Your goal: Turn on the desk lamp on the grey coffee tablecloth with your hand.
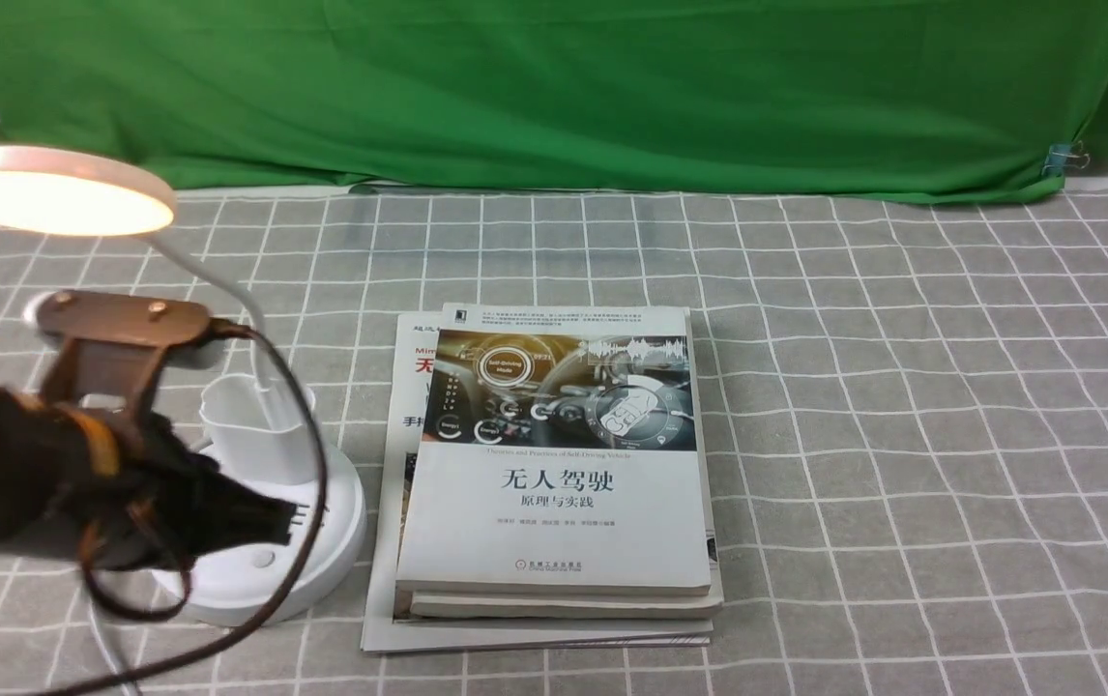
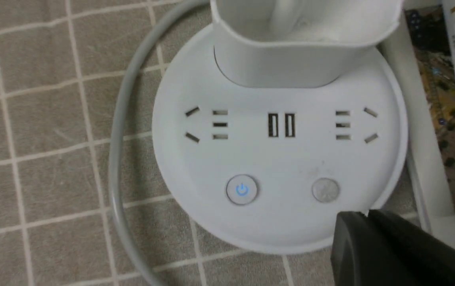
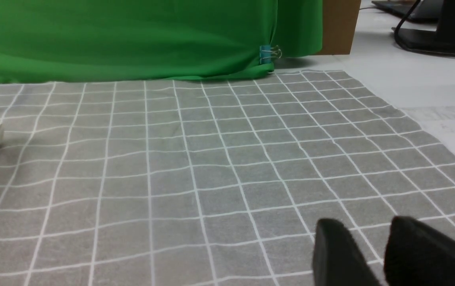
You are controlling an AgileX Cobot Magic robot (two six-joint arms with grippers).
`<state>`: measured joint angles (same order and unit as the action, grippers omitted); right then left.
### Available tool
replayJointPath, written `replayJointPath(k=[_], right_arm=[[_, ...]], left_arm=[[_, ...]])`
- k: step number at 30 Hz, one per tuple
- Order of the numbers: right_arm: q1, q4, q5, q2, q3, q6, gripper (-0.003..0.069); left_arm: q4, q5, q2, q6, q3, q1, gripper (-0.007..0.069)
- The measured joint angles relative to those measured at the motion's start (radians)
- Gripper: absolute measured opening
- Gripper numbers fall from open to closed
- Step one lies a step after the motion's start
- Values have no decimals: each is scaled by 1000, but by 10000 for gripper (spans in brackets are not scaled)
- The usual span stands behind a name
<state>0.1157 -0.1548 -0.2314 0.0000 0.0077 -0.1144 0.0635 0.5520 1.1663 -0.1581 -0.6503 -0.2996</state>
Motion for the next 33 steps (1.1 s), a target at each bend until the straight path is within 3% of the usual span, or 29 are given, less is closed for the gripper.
replayJointPath(k=[4,9,17,33], right_arm=[[0,0,0,0,0,0,245],[0,0,0,0,0,0,245],[0,0,0,0,0,0,245],[0,0,0,0,0,0,245]], left_arm=[[-43,-51,-187,0,109,0,6],[-64,-228,-504,24,245,0,6],[-44,-240,-768,67,310,0,6],[-44,-246,-809,87,317,0,6]])
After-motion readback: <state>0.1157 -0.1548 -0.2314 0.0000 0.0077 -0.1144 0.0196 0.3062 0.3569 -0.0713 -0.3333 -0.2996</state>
